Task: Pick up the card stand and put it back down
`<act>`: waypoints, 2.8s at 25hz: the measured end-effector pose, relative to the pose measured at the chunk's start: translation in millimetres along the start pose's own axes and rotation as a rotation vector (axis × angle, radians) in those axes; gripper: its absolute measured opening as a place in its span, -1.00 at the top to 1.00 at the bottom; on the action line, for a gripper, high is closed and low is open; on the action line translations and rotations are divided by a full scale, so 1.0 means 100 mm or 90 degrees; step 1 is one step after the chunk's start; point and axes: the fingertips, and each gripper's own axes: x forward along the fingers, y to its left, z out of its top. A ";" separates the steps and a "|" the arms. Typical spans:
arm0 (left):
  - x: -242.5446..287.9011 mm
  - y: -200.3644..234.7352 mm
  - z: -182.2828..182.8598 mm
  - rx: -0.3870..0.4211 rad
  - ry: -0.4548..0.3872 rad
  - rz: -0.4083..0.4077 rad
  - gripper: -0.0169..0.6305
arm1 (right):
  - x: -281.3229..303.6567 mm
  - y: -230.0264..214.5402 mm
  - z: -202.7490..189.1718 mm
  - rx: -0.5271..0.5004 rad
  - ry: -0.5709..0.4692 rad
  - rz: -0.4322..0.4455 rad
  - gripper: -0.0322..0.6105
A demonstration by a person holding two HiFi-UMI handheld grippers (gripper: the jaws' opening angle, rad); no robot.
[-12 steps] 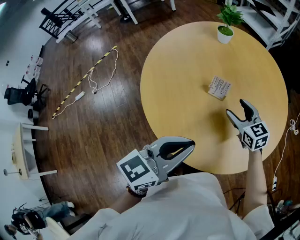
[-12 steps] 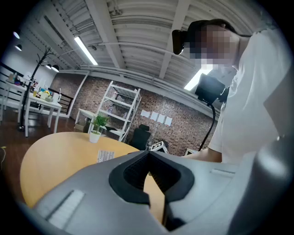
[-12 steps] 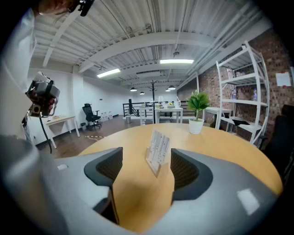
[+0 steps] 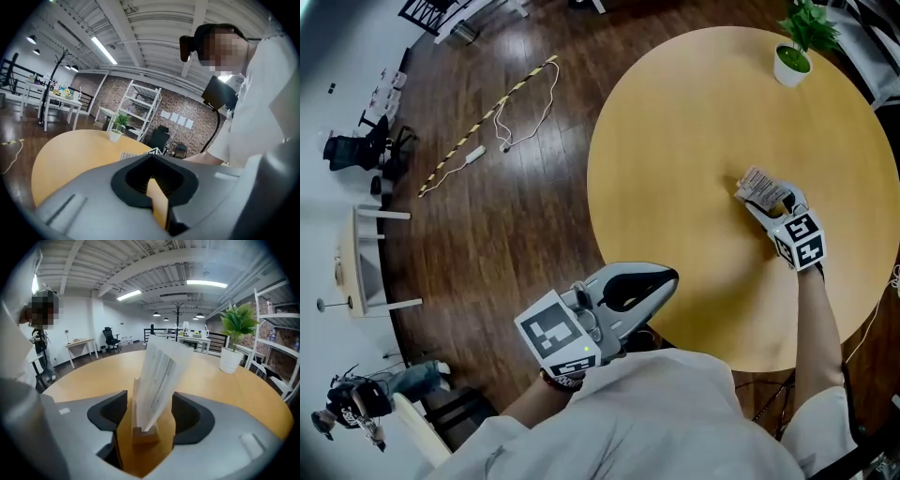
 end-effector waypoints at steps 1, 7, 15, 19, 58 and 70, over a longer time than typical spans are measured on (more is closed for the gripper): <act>0.01 0.04 0.02 -0.017 -0.011 0.003 1.00 | 0.04 0.00 0.01 -0.004 -0.001 0.010 0.01; 0.05 0.19 -0.08 -0.067 -0.030 0.024 1.00 | 0.26 0.06 -0.16 -0.088 0.037 0.043 0.37; 0.04 0.32 -0.19 -0.072 -0.024 0.036 1.00 | 0.28 0.05 -0.14 -0.063 0.009 0.051 0.61; 0.05 0.27 -0.15 -0.062 -0.027 0.024 1.00 | -0.03 0.05 0.05 -0.045 -0.033 0.033 0.61; -2.81 -2.59 -1.31 0.051 -0.053 -0.216 1.00 | -3.64 5.21 0.62 0.407 -0.359 -0.073 0.63; -2.69 -3.16 -1.20 0.166 -0.048 -0.279 0.97 | -3.69 5.25 0.53 0.399 -0.346 -0.058 0.63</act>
